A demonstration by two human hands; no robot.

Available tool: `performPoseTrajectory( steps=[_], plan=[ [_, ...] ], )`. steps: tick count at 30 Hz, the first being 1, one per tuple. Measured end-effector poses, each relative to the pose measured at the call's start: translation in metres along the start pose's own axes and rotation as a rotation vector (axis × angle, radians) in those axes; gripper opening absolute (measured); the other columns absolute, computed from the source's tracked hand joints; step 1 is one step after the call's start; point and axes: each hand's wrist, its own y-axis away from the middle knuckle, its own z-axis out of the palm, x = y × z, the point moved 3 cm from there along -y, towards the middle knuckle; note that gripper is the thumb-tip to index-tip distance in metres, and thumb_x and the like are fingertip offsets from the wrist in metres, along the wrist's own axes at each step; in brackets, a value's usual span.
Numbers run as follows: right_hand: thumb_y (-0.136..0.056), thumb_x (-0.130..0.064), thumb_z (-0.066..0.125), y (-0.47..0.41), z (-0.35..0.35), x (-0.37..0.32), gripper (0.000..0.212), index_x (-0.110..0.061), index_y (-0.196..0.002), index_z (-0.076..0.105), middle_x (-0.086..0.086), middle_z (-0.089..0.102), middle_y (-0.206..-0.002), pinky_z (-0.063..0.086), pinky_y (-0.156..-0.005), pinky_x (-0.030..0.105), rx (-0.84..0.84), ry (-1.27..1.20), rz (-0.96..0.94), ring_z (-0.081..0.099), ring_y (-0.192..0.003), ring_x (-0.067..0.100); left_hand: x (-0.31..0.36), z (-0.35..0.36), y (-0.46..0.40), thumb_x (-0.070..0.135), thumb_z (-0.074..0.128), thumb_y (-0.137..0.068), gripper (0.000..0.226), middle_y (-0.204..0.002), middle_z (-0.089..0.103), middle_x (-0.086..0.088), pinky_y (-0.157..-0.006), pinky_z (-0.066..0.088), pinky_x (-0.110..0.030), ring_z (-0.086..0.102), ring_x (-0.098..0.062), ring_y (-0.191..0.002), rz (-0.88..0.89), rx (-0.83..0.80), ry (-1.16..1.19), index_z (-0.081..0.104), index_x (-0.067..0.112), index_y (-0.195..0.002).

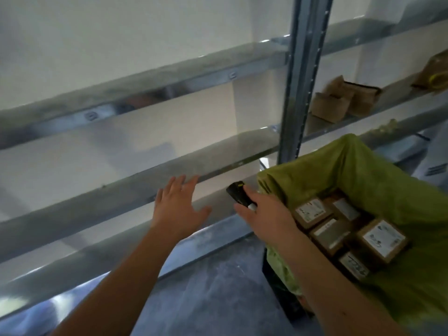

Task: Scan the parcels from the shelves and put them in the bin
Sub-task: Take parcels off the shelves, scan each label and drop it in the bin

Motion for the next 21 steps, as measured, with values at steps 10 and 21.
performPoseTrajectory(
  steps=[10,21],
  plan=[
    [-0.094,-0.07,0.055,0.011,0.091,-0.192,0.068,-0.043,-0.155,0.041,0.003,0.065,-0.116,0.057,-0.084,0.04,-0.093,0.068,-0.325,0.064,-0.095,0.018,-0.178,-0.097,0.102,0.07,0.055,-0.093,0.091,-0.174,0.014,-0.004,-0.13,0.005,-0.053,0.0,-0.027,-0.161,-0.215,0.151,-0.047,0.009,0.039,-0.165],
    [-0.094,-0.072,0.052,0.076,0.166,-0.39,0.065,-0.052,-0.154,0.036,0.003,0.052,-0.11,0.056,-0.081,0.04,-0.111,0.22,-0.612,0.061,-0.09,0.022,-0.326,-0.203,0.227,0.077,0.053,-0.091,0.096,-0.176,0.004,-0.004,-0.129,0.003,-0.055,-0.006,-0.029,-0.161,-0.345,0.278,-0.1,-0.002,0.045,-0.163]
  ],
)
